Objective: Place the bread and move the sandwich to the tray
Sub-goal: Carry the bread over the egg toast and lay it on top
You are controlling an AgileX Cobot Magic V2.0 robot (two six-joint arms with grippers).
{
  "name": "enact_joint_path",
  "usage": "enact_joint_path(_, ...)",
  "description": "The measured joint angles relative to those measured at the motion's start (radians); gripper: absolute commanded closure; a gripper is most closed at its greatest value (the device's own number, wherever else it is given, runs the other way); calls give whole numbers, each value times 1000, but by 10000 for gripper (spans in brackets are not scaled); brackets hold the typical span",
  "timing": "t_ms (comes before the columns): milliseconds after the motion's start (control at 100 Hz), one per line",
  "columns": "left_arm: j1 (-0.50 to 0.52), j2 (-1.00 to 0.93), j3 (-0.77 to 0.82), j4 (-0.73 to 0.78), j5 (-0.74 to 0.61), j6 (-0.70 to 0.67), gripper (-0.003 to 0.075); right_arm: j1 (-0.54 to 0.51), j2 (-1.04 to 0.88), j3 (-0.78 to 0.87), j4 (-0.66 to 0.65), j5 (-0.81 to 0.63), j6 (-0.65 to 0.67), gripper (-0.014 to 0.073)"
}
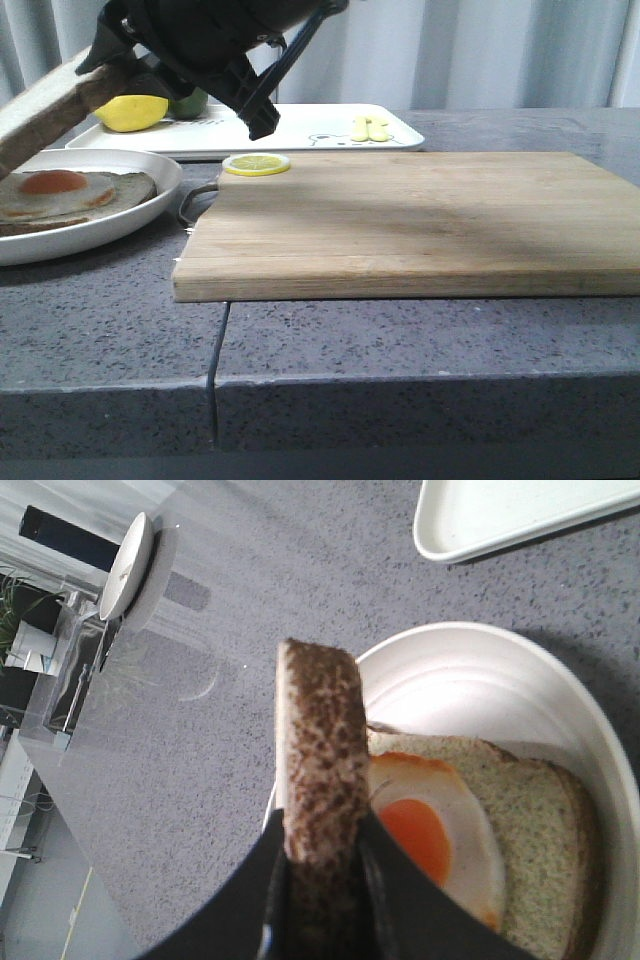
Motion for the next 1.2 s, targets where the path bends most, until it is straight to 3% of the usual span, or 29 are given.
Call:
enact_joint_path(400, 0, 0, 0, 0, 0, 0, 102, 0, 33, -4, 4, -7, 0, 689)
enact_joint_path(870, 0, 0, 0, 0, 0, 0, 102, 0, 40, -4, 7, -32, -28, 255)
enact_joint_path(1200, 0, 0, 0, 0, 0, 0, 102, 0, 41, -5, 7, -55, -58, 170)
